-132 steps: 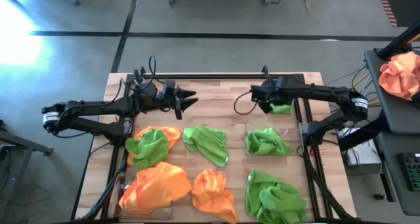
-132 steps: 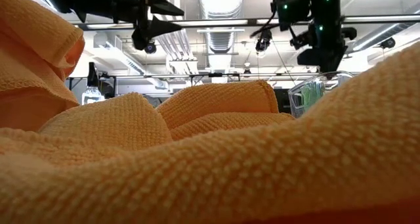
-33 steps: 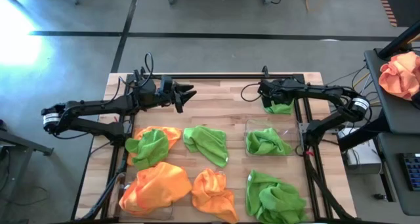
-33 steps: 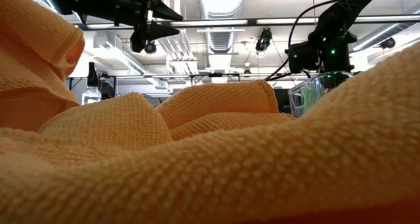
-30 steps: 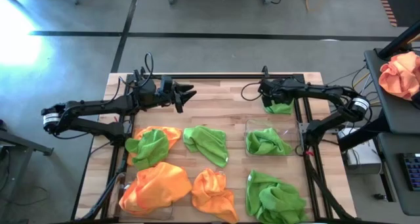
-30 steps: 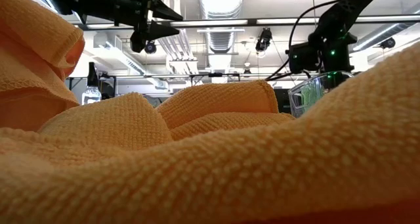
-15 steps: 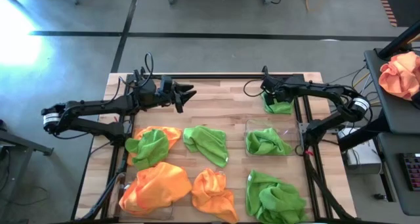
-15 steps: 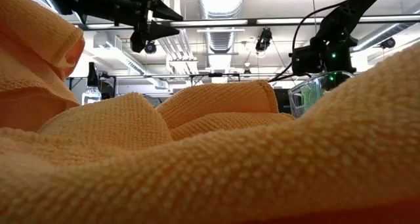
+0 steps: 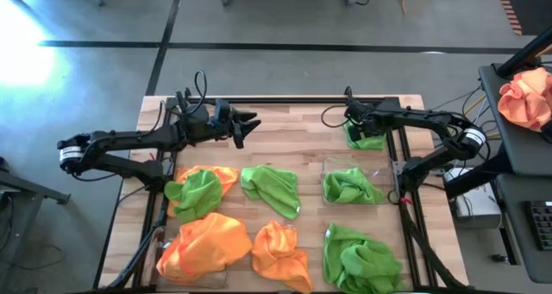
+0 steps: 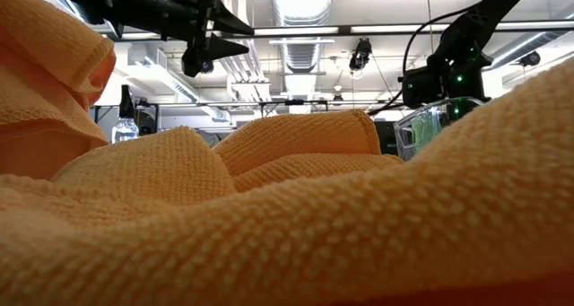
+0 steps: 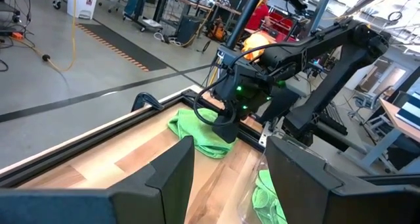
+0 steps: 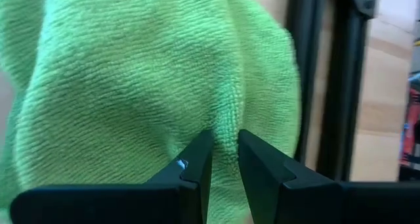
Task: Sort microfiber towel by color & place in baskets
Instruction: Put the top right green towel into the right transparent bin
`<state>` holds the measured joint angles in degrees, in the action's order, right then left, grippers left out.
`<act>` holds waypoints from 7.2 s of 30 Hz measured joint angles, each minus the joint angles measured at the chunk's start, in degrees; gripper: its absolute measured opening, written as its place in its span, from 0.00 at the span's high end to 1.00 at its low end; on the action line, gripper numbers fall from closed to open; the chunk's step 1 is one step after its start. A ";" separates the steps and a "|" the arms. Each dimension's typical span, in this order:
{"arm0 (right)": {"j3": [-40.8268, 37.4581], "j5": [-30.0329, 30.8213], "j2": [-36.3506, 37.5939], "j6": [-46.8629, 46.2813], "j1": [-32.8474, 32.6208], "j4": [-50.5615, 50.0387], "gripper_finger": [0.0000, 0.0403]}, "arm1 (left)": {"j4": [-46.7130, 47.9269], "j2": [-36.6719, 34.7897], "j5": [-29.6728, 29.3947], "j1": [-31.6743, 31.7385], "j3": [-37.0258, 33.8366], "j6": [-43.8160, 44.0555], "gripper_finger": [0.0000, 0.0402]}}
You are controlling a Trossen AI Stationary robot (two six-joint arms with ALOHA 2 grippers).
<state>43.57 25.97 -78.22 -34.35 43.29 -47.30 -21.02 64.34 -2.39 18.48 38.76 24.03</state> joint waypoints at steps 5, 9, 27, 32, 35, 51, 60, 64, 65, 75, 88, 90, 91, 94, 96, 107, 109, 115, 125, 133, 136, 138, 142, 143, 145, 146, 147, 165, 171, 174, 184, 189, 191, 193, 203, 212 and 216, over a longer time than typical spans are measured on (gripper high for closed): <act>-0.80 -0.98 0.00 0.95 0.00 0.35 0.84 | -0.02 0.00 0.00 0.00 0.00 0.04 0.57; -2.15 -3.10 0.00 0.96 0.00 0.51 0.84 | -0.02 0.00 0.00 0.00 0.00 0.48 0.57; -3.89 -4.08 0.00 0.57 0.00 3.36 0.85 | -0.96 -0.04 0.00 0.00 0.00 0.52 0.57; -3.89 -4.12 0.00 0.53 0.00 3.44 0.93 | -0.94 -0.04 0.00 0.00 0.00 0.54 0.57; -3.88 -4.12 0.00 0.53 0.00 3.53 0.97 | -0.94 -0.04 0.00 0.00 0.00 0.52 0.57; 2.43 -6.61 3.62 0.81 -0.02 2.14 0.98 | -0.87 -0.07 0.02 -0.02 0.00 0.52 0.57; 13.17 -3.90 5.46 2.06 -0.13 -5.37 0.98 | -0.87 -0.09 1.20 -0.02 0.00 0.52 0.57; 18.07 -3.42 5.35 2.46 -0.13 -9.03 0.98 | -0.87 -0.09 1.82 -0.02 0.00 0.52 0.57; 19.26 -3.44 5.33 2.45 -0.13 -9.90 0.98 | -0.87 -0.09 1.88 -0.02 0.00 0.50 0.57; 27.51 -1.17 5.33 2.45 -0.13 -15.65 0.98 | -0.89 -0.15 3.07 -0.02 0.00 0.50 0.57; 33.99 -1.90 5.33 -4.09 -9.55 -28.82 0.98 | -0.90 -0.20 3.53 -0.02 0.00 0.21 0.57; 35.44 -1.89 5.35 -5.81 -12.21 -30.31 0.98 | -0.90 -0.20 3.60 -0.02 0.00 -0.06 0.57; 36.15 -1.91 5.35 -6.47 -13.53 -31.07 0.98 | -0.89 -0.20 3.87 -0.01 0.00 -0.14 0.57; 38.51 -1.92 5.35 -8.87 -17.70 -33.48 0.98 | -0.88 -0.20 4.93 -0.02 0.00 -0.16 0.57; 40.04 -1.91 5.35 -10.57 -20.54 -35.07 0.98 | -0.87 -0.20 5.02 -0.02 0.00 -0.17 0.57; 47.43 -2.00 5.35 -23.98 -37.60 -40.07 0.98 | -0.83 -0.20 7.93 -0.01 0.00 -0.79 0.57; 48.52 -2.15 5.35 -25.99 -40.60 -40.08 0.98 | -0.78 -0.20 8.08 -0.01 0.00 -1.03 0.57; 51.82 -2.17 5.33 -30.09 -47.43 -41.24 0.98 | -0.35 -0.20 10.32 0.00 0.00 -1.04 0.57; 60.70 -2.46 5.31 -31.65 -53.84 -42.76 0.98 | 3.55 -0.17 10.97 -0.20 0.02 -0.86 0.57; 68.07 -6.58 5.31 -31.62 -56.78 -42.76 0.98 | 3.56 -0.17 12.50 -0.46 0.02 -0.03 0.57; 69.83 -8.41 5.35 -30.77 -57.07 -42.72 0.98 | 3.54 -0.20 12.52 -0.46 0.02 0.72 0.57; 70.16 -9.91 5.52 -30.20 -57.07 -42.72 0.98 | 3.48 -0.20 12.52 -0.63 0.02 0.96 0.57; 69.13 -12.01 6.07 -28.83 -57.07 -42.75 0.98 | 1.19 -0.20 12.50 -1.62 0.02 1.13 0.57; 68.48 -12.30 6.18 -28.30 -57.07 -42.66 0.98 | 0.00 -0.20 12.48 -1.94 0.02 1.13 0.57; 66.78 -12.95 6.56 -27.59 -57.07 -42.68 0.98 | -3.27 -0.20 12.33 -2.56 0.02 1.13 0.57; 65.66 -13.06 6.85 -27.28 -57.07 -42.64 0.98 | -5.18 -0.20 12.16 -2.89 0.02 1.15 0.57; 64.34 -13.35 7.26 -27.20 -57.07 -42.65 0.98 | -7.40 -0.20 12.11 -3.18 0.02 1.17 0.57; 32.86 -21.45 18.82 -35.19 -57.05 -42.71 0.98 | -18.66 -0.24 11.84 -6.97 0.02 2.92 0.57; 25.20 -24.68 19.17 -37.22 -57.05 -42.65 0.98 | -18.93 -0.25 11.82 -7.08 0.02 3.06 0.57; 22.47 -24.96 18.96 -37.83 -57.05 -42.53 0.98 | -18.93 -0.26 11.87 -7.08 0.02 3.06 0.57; 17.55 -26.89 16.44 -35.50 -57.05 -41.58 0.98 | -18.61 -0.26 12.09 -7.08 0.02 2.91 0.57; 17.10 -27.05 14.33 -33.52 -57.05 -41.34 0.93 | -18.53 -0.25 12.41 -7.08 0.02 2.69 0.57; 17.09 -27.18 13.61 -32.64 -57.05 -41.13 0.89 | -18.53 -0.25 12.41 -7.08 0.02 2.64 0.57; 17.09 -27.52 12.97 -32.50 -57.05 -41.02 0.84 | -18.53 -0.26 12.41 -7.08 0.02 2.64 0.57; 22.56 -29.04 11.65 -35.14 -57.02 -40.79 0.70 | -17.96 -0.26 12.45 -7.08 0.02 2.62 0.57; 34.95 -25.89 10.72 -36.28 -57.02 -40.62 0.70 | -17.42 -0.24 12.48 -7.08 0.02 2.01 0.57; 38.59 -26.43 8.89 -36.07 -57.02 -40.60 0.72 | -16.61 -0.24 12.57 -7.08 0.02 1.99 0.57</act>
<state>82.16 -0.46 -69.32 -70.42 -13.74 -87.90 -37.62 64.10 10.18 11.40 38.79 26.02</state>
